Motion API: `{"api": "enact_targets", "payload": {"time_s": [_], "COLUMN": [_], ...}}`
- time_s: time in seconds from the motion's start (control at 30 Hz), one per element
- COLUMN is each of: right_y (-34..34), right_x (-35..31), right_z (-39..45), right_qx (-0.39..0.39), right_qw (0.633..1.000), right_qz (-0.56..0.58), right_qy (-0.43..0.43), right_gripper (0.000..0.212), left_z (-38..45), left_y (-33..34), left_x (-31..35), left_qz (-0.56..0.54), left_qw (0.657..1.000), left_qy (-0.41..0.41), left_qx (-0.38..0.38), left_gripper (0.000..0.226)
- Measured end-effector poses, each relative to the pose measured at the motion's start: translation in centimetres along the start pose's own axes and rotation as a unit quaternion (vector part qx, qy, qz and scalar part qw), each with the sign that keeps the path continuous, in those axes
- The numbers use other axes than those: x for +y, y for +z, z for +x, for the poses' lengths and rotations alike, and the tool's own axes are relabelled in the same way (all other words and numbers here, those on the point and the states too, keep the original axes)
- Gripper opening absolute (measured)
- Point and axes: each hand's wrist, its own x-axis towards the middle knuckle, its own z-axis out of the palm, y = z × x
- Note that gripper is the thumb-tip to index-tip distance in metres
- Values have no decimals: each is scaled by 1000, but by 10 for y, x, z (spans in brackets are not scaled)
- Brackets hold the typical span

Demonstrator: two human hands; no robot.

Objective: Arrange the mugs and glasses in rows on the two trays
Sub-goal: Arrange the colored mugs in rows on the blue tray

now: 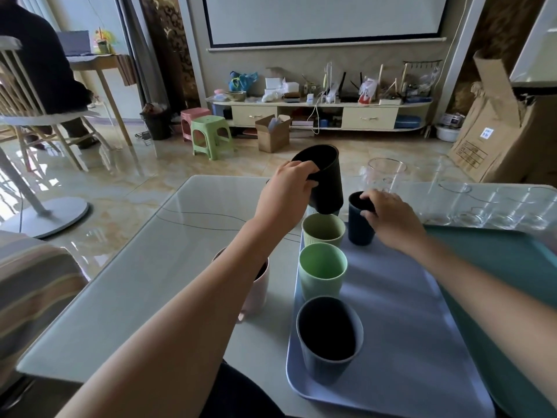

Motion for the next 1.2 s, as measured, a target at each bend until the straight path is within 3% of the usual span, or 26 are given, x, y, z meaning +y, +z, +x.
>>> {"api": "enact_targets", "payload": {"time_s": [0.1,0.2,0.3,0.43,0.57,0.7,0.83,1.2], "right_y": [-11,-28,-36,-33,-22,-3,19,57], "right_x": [-6,-21,-36,-37,-21,-7,-2,5], "right_z": [-6,-17,-23,-26,-43,-67,-81,-86], "right_qx": [79,46,1,47,52,45,46,15], "right_qw": [988,967,941,944,944,928,915,915], "right_qz": [133,242,339,325,317,349,378,351], "right_qy": [-29,-62,-22,30,72,119,136,199], "right_gripper": [44,67,73,71,81,80,59,69], "left_z": [1,0,-5,-8,-6,-15,-27,-29], "left_y": [1,4,10,13,14,14,15,23], "left_x": [8,20,32,38,20,-14,-33,-53], "left_qz": [-13,-27,-25,-52,-20,97,88,84], "left_qw": [1000,998,997,994,999,981,958,939], "left_qy": [22,47,66,82,16,-56,-69,-86], "left_qx": [18,15,-27,-40,-27,-158,-264,-323], "left_gripper": [25,25,27,37,62,48,52,49]}}
